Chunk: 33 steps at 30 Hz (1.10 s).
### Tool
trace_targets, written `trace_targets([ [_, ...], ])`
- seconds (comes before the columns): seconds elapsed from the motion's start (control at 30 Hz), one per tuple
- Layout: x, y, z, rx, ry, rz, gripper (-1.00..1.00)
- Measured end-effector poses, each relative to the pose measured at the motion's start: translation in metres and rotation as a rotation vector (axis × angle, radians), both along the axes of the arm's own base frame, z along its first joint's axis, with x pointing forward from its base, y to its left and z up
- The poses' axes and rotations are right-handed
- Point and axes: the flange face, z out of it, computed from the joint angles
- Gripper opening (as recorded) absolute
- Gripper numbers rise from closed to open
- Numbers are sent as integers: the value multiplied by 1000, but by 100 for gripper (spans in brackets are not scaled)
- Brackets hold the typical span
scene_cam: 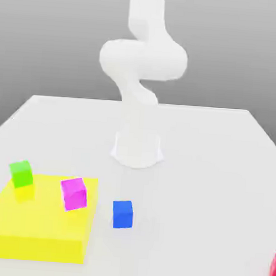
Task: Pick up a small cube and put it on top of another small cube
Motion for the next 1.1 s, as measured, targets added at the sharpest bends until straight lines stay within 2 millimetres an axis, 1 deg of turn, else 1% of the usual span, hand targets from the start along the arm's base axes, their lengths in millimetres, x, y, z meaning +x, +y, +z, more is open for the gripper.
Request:
trace_targets([
  [0.07, 19, 1, -43, 53, 59, -85, 0],
  [0.17, 39, -1, -105, 126, 141, -213, 0],
  [0.23, 46, -4, -147, 172, 193, -302, 0],
  [0.33, 50, -10, -209, 238, 270, -440, 0],
  [0.4, 47, -14, -250, 280, 319, -536, 0],
  [0.5, 35, -20, -308, 338, 390, -685, 0],
  [0.6, 16, -26, -362, 390, 457, -839, 0],
  [0.7, -11, -29, -410, 436, 520, -998, 0],
  [0.8, -44, -30, -452, 475, 580, -1159, 0],
  [0.83, -52, -30, -462, 483, 593, -1199, 0],
  [0.9, -56, -30, -473, 489, 600, -1232, 0],
  [1.1, -52, -29, -494, 493, 594, -1246, 0],
])
